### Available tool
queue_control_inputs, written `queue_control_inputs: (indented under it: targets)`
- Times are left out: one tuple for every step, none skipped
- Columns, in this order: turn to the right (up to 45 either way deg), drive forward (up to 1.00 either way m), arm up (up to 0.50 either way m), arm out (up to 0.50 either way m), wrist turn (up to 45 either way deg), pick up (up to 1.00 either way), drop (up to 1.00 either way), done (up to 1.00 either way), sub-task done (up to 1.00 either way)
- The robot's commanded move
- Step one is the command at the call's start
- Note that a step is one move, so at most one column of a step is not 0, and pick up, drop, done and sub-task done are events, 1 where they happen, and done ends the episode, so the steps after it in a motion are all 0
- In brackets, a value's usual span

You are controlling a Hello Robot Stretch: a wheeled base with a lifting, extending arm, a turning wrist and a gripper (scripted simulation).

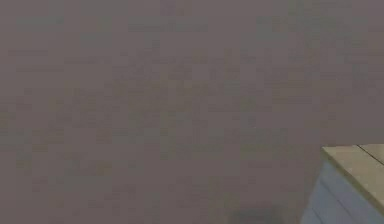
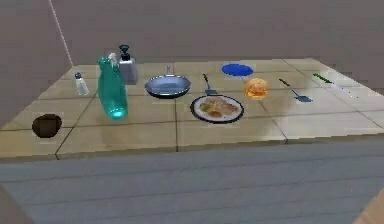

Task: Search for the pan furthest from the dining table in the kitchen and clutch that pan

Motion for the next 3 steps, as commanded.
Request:
queue_control_inputs:
  targets:
    - [45.0, 0.0, 0.0, 0.0, 0.0, 0.0, 0.0, 0.0, 0.0]
    - [45.0, 0.0, 0.0, 0.0, 0.0, 0.0, 0.0, 0.0, 0.0]
    - [39.0, 0.0, 0.0, 0.0, 0.0, 0.0, 0.0, 0.0, 0.0]
